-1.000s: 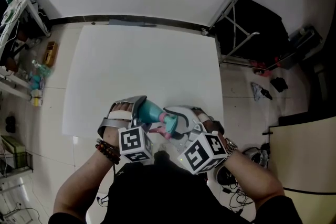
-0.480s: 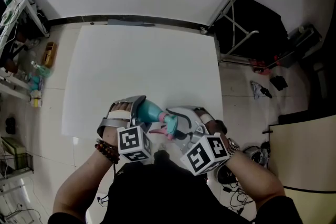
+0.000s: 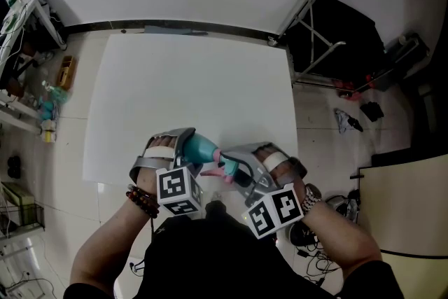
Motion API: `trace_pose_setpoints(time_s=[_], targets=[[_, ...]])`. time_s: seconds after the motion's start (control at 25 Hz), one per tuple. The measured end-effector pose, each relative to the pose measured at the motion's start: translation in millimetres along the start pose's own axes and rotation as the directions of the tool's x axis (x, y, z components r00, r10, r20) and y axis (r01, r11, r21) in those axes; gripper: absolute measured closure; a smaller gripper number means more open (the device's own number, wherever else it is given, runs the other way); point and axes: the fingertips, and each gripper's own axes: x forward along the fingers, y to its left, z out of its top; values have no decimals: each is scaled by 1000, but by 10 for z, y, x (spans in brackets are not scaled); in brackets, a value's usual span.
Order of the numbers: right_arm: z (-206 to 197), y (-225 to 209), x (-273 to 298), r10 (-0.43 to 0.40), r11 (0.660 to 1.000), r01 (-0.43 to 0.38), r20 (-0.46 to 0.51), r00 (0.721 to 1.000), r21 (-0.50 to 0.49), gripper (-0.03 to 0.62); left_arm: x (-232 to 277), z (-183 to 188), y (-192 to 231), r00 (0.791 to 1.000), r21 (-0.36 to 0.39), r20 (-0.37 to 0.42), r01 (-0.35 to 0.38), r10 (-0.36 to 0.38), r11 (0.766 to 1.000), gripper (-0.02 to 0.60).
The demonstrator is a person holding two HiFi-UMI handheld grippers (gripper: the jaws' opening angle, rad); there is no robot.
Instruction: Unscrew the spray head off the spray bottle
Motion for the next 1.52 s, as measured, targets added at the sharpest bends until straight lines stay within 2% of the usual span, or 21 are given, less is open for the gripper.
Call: trace_pose_setpoints(time_s=[0.2,0.36,0.48,1.08,1.52], targets=[[-8,67,-46,-17,978,14,-15,1000,-207,480,-20,31,-69,998,-21,12,61,-61,998,160],[-8,116,-106,-22,929,14,-18,1000,-369,480,-30,16,-146,994,-26,15,112,-112,993,160],[-32,111,-149,-13,906,4,-20,1000,-424,480,-39,-17,-171,992,-21,10,126,-126,992,160],[-4,24,-413,9,938,0,25,1000,-347,480,-16,-256,-118,994,-53,-21,107,-108,993,160],[-40,-95,-667,-31,962,45,56,998,-269,480,-3,-447,-30,995,-149,-29,95,-100,984,160]])
